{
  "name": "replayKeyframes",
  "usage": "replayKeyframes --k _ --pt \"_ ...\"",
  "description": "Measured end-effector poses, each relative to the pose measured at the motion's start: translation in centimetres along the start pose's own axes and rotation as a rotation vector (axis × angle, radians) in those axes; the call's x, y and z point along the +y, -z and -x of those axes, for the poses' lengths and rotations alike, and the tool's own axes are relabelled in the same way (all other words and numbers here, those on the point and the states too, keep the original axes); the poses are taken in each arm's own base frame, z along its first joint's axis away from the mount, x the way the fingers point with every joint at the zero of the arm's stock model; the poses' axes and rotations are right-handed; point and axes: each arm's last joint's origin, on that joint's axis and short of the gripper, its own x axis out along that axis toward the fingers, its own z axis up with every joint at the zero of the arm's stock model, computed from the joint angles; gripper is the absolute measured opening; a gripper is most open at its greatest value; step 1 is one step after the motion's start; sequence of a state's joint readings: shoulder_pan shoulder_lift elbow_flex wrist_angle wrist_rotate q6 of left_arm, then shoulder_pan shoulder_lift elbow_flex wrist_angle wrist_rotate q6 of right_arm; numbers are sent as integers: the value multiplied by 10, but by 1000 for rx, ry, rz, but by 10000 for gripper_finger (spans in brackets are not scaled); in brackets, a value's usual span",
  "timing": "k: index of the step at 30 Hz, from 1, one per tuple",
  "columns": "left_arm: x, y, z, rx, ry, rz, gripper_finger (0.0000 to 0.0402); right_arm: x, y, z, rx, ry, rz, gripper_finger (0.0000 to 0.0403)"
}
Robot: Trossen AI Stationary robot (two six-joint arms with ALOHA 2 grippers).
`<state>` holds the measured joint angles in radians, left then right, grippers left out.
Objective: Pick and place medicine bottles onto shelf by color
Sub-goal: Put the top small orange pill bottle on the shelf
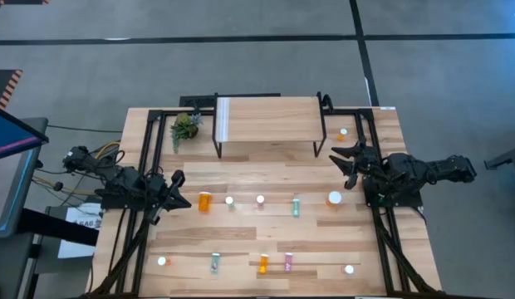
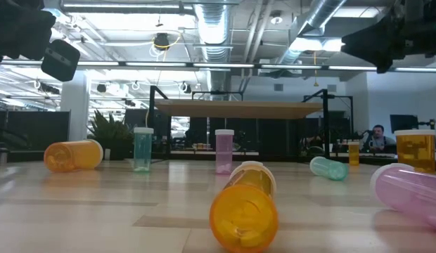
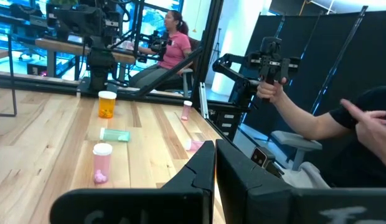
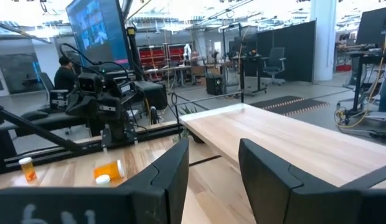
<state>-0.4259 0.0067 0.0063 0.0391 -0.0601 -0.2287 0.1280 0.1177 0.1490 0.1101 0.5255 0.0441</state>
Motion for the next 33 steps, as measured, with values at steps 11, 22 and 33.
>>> replayKeyframes --k 11,22,33 --pt "0 0 0 0 0 0 0 0 3 0 30 2 -50 163" --pt "0 0 0 0 0 0 0 0 0 0 -3 0 -40 163" --pt "0 0 0 0 0 0 0 0 0 0 3 -1 -61 163"
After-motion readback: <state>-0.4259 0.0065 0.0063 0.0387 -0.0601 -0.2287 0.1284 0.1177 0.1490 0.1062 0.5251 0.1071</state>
